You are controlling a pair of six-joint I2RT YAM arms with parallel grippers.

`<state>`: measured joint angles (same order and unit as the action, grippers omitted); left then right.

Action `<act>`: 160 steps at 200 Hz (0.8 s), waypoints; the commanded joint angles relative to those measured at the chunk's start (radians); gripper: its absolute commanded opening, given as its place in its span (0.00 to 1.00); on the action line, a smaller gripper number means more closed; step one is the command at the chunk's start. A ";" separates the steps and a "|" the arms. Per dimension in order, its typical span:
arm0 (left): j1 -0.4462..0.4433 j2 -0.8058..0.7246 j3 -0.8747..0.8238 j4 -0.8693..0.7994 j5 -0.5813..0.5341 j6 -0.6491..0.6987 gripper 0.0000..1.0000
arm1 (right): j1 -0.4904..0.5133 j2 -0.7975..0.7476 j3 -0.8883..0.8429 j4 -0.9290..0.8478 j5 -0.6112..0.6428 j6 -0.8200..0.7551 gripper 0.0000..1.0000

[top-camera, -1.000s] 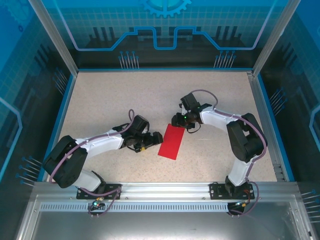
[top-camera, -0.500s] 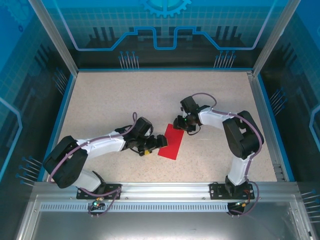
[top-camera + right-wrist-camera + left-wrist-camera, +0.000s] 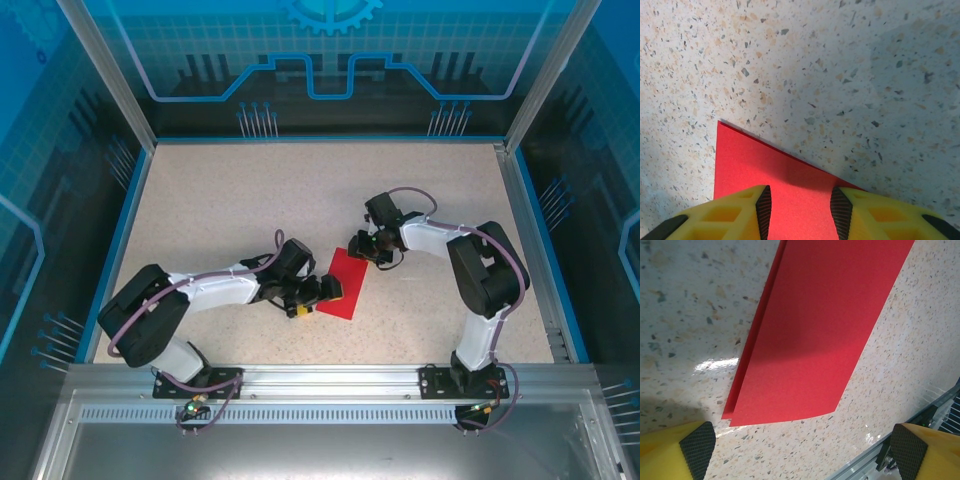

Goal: Fold a paper plane with a square sheet of paper (pick it up from the middle)
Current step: Fold the triangle a second time at the center of the table.

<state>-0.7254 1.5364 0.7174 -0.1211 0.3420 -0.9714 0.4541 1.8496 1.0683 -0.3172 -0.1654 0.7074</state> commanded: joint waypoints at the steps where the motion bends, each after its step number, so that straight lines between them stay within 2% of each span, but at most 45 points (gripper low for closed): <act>1: -0.011 0.020 0.015 0.017 0.036 -0.019 0.94 | -0.014 0.036 -0.041 -0.031 0.029 0.006 0.41; 100: -0.011 0.044 0.050 0.025 0.058 0.002 0.90 | -0.015 0.040 -0.044 -0.024 0.016 -0.002 0.41; 160: -0.011 0.034 0.040 0.087 0.076 -0.001 0.89 | -0.015 0.045 -0.045 -0.014 0.000 0.002 0.41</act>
<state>-0.7300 1.5707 0.7437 -0.0647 0.3851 -0.9703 0.4503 1.8481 1.0634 -0.3096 -0.1749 0.7071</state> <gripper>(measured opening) 0.893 0.406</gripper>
